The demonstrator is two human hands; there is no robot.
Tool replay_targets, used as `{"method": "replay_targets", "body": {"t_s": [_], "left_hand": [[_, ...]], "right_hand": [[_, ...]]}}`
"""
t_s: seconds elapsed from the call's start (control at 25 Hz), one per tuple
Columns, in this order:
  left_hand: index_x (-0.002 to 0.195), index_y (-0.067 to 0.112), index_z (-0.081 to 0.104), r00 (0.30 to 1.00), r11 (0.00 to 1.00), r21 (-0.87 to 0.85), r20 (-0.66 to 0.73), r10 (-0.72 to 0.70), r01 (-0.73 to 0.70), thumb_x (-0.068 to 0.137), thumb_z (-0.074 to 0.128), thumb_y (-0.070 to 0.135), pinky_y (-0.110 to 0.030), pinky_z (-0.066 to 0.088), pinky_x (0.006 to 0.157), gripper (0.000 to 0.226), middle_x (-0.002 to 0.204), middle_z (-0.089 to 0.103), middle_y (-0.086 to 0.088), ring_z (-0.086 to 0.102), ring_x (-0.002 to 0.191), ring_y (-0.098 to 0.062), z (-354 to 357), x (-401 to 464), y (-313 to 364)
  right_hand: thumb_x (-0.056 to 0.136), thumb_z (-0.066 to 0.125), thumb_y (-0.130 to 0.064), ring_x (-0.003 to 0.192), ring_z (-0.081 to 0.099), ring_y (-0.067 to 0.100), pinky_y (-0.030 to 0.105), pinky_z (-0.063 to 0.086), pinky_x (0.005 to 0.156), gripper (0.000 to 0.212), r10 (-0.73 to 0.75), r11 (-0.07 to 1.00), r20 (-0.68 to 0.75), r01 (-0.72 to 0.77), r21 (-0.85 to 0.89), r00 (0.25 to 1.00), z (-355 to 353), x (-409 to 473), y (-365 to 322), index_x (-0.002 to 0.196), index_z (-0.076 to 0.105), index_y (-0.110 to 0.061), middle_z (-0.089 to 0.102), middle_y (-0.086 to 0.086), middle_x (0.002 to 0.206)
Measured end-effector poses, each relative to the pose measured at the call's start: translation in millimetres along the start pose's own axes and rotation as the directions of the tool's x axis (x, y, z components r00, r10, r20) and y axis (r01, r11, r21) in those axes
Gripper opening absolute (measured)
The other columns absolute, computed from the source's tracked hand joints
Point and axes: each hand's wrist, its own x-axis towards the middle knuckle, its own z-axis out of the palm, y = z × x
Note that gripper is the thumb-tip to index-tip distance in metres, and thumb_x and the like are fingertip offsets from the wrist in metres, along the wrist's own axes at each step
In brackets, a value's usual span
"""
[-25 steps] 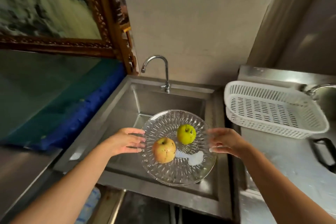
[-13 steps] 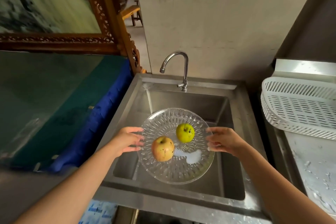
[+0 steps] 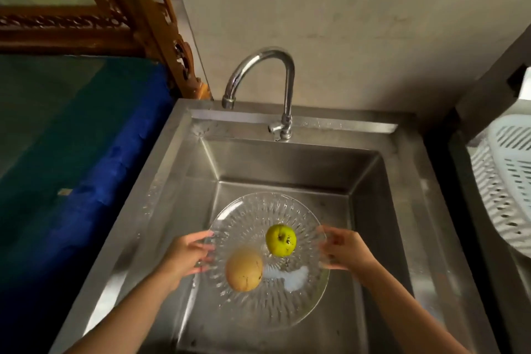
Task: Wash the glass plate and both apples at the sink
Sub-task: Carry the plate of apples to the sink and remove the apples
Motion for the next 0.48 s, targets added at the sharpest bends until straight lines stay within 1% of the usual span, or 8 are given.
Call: {"method": "replay_targets", "body": {"t_s": [0.12,0.2,0.24,0.28,0.32,0.4,0.44,0.48], "left_hand": [[0.123,0.009,0.057,0.999,0.999,0.020,0.013,-0.037,0.037,0.087,0.044,-0.007,-0.021,0.050,0.052,0.041,0.096,0.065,-0.013,0.059,0.062,-0.016,20,52,-19],[0.123,0.008,0.057,0.998,0.997,0.038,0.016,-0.063,0.062,0.087,0.046,-0.007,-0.020,0.048,0.048,0.041,0.090,0.066,-0.012,0.060,0.056,-0.013,36,92,-35],[0.123,0.007,0.057,0.997,0.996,0.043,0.013,-0.077,0.077,0.087,0.046,-0.008,-0.022,0.048,0.050,0.040,0.085,0.065,-0.010,0.061,0.051,-0.011,43,110,-44],[0.123,0.006,0.056,0.996,0.995,0.045,0.012,-0.093,0.092,0.088,0.045,-0.009,-0.023,0.047,0.052,0.040,0.082,0.064,-0.009,0.061,0.048,-0.009,51,127,-52],[0.124,0.006,0.056,0.994,0.993,0.050,0.010,-0.108,0.108,0.088,0.044,-0.010,-0.025,0.047,0.054,0.041,0.084,0.064,-0.010,0.061,0.048,-0.009,58,143,-63],[0.126,0.006,0.054,0.993,0.991,0.065,0.015,-0.120,0.119,0.089,0.043,-0.010,-0.026,0.048,0.058,0.042,0.094,0.063,-0.015,0.060,0.061,-0.014,71,172,-83],[0.126,0.006,0.054,0.993,0.991,0.073,0.017,-0.114,0.113,0.089,0.045,-0.009,-0.027,0.048,0.059,0.042,0.097,0.063,-0.015,0.059,0.065,-0.016,76,185,-91],[0.127,0.007,0.054,0.994,0.992,0.078,0.013,-0.105,0.103,0.088,0.046,-0.009,-0.026,0.050,0.059,0.042,0.098,0.063,-0.015,0.059,0.067,-0.017,79,194,-97]], "right_hand": [[0.080,0.057,0.011,0.045,0.051,0.007,0.031,0.057,0.053,0.040,0.055,0.998,-0.074,-0.054,0.010,0.996,7,46,37,0.111,0.065,-0.013,0.052,0.007,0.073],[0.080,0.054,0.013,0.052,0.051,0.014,0.035,0.056,0.059,0.041,0.068,0.998,-0.114,-0.068,0.008,0.991,11,81,63,0.112,0.065,-0.010,0.053,0.014,0.077],[0.079,0.053,0.013,0.057,0.050,0.018,0.035,0.054,0.060,0.042,0.069,0.998,-0.127,-0.070,-0.004,0.990,14,96,77,0.114,0.064,-0.009,0.053,0.015,0.078],[0.079,0.052,0.013,0.060,0.049,0.020,0.032,0.052,0.057,0.043,0.065,0.997,-0.137,-0.069,-0.020,0.988,16,111,89,0.115,0.064,-0.008,0.054,0.016,0.078],[0.079,0.052,0.013,0.061,0.050,0.021,0.027,0.051,0.053,0.044,0.064,0.996,-0.150,-0.072,-0.049,0.987,19,125,101,0.116,0.063,-0.008,0.056,0.015,0.078],[0.081,0.055,0.011,0.062,0.057,0.020,0.025,0.052,0.050,0.040,0.093,0.994,-0.144,-0.100,-0.042,0.985,23,151,121,0.115,0.064,-0.008,0.063,0.011,0.078],[0.082,0.057,0.010,0.062,0.060,0.020,0.028,0.056,0.054,0.038,0.120,0.993,-0.129,-0.121,0.003,0.984,25,162,130,0.114,0.064,-0.009,0.065,0.008,0.077],[0.082,0.058,0.009,0.064,0.062,0.021,0.036,0.058,0.062,0.036,0.132,0.991,-0.122,-0.130,0.023,0.984,27,172,136,0.113,0.064,-0.010,0.065,0.005,0.077]]}}
